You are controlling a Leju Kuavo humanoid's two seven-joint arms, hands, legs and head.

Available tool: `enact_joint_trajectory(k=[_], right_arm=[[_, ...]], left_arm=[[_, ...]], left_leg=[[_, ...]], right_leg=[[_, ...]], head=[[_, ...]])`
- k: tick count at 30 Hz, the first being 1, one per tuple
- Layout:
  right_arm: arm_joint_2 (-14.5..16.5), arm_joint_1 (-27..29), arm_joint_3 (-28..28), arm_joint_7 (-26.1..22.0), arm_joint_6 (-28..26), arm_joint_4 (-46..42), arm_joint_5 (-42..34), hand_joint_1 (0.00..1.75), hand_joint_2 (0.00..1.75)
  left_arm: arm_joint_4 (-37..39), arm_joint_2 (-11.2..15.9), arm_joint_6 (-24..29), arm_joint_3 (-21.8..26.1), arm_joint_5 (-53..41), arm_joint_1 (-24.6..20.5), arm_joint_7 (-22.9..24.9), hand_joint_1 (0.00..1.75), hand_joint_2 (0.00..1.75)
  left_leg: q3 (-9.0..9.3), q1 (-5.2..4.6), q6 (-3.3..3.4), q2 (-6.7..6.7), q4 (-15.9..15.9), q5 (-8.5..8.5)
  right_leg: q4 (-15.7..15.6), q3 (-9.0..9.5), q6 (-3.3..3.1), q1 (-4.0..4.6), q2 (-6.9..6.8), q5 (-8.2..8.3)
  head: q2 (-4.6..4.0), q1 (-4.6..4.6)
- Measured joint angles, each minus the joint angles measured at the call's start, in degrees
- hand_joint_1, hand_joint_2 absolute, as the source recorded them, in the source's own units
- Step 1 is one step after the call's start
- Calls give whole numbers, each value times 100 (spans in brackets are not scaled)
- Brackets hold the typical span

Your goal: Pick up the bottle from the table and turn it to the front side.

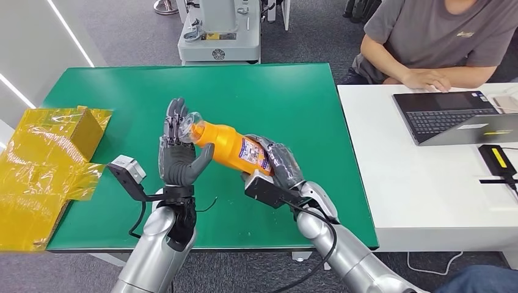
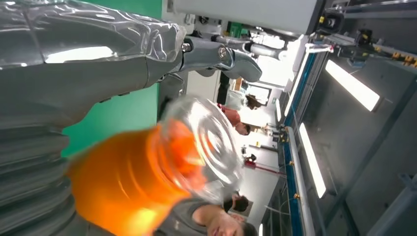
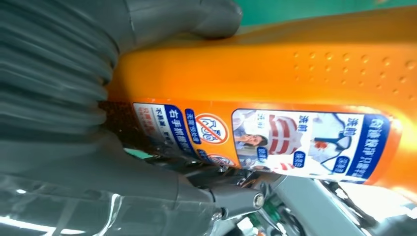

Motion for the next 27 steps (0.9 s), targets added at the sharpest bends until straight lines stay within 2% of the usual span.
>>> enact_joint_trajectory(k=[6,12,27], right_arm=[[-17,-4,-68,163,465,167,-45,175,175],[-23,-42,-82,218,628,306,-53,175,175],[-32,-284,-255,195,387,351,156,175,175]], left_arm=[[151,-57,-89,0,8,-79,7,0,175],[235,-76,-125,0,13,-81,12,0,175],[408,-176,-375,0,-35,-171,49,0,175]], left_leg=[[1,0,0,1,0,0],[1,0,0,1,0,0],[0,0,0,0,0,0]], right_leg=[[0,0,0,0,1,0],[1,-1,0,0,2,0],[1,-1,0,0,1,0]], head=[[0,1],[0,1],[0,0]])
